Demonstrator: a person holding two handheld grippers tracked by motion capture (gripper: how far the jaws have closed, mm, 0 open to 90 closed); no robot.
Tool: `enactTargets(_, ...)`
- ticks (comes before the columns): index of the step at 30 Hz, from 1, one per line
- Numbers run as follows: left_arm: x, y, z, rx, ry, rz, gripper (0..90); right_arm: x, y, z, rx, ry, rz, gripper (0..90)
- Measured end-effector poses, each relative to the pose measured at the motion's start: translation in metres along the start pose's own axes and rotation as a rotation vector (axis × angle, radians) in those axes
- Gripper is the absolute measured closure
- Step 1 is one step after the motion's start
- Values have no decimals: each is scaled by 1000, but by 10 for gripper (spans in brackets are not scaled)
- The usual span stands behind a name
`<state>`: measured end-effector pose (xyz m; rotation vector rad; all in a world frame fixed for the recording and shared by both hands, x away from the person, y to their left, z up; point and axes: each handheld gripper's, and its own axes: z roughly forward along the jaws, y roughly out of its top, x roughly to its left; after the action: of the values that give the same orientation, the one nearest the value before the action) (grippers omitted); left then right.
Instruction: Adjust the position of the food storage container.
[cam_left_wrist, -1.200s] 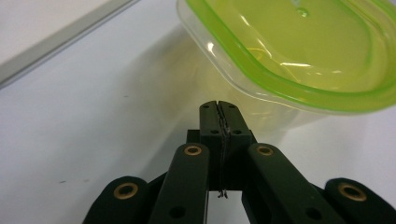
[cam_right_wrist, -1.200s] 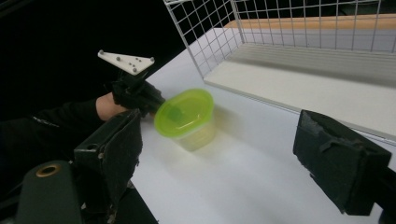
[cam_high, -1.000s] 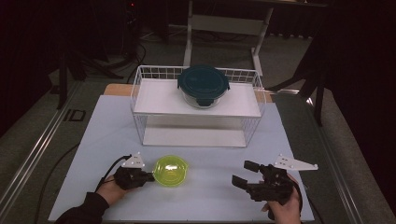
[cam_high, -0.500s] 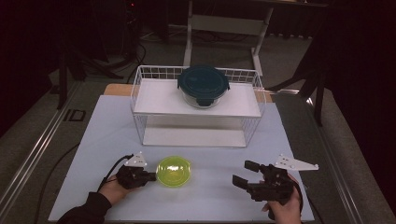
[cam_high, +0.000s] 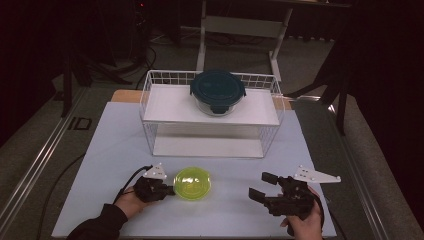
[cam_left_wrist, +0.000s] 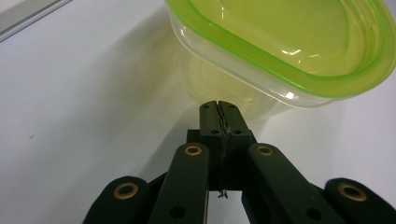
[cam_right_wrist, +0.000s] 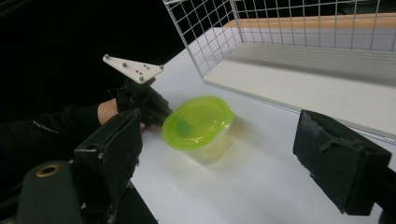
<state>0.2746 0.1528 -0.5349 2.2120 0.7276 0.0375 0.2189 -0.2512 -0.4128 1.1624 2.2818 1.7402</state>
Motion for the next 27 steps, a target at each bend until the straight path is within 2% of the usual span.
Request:
enactTargets(15,-8,20,24,12,-44,22,891,-1,-1,1,6,2,1,151)
enactTargets(22,-9,25,30,14,-41,30,891,-1,-2,2,8,5,1,150)
enactTargets(27,-7,24,24,10,-25,27,889,0,-3,4,16,7,-1,150)
